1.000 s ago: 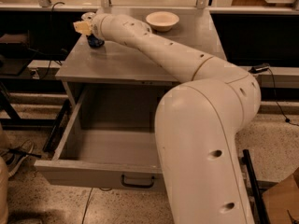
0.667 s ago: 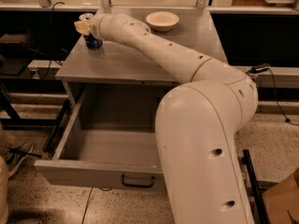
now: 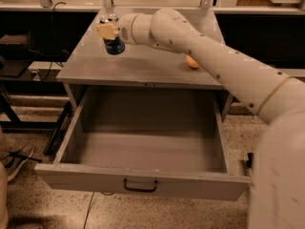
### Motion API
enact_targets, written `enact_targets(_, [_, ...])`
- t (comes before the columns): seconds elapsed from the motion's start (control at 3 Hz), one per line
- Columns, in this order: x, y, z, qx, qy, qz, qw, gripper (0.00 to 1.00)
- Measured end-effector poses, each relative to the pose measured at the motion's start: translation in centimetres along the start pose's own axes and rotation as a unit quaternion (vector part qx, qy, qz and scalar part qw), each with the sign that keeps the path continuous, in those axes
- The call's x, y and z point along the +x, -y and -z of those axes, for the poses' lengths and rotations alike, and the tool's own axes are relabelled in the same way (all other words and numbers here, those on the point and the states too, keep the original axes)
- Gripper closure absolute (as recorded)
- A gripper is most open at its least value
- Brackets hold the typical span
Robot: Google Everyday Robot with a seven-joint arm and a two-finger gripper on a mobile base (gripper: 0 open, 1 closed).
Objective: Place pepsi can into top drawer
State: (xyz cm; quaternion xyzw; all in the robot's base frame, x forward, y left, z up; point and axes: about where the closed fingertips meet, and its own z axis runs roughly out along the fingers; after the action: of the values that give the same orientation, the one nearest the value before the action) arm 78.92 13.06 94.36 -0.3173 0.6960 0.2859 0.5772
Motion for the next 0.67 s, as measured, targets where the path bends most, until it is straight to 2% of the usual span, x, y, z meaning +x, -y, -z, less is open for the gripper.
enact_targets(0.33, [2.33,-5.13,6.71,-0.049,-0.004,-0.008,0.9987,1.0])
enact_targets(0.67, [1.35,-4.53,7.65,-0.041,0.007,-0.01,0.9991,1.0])
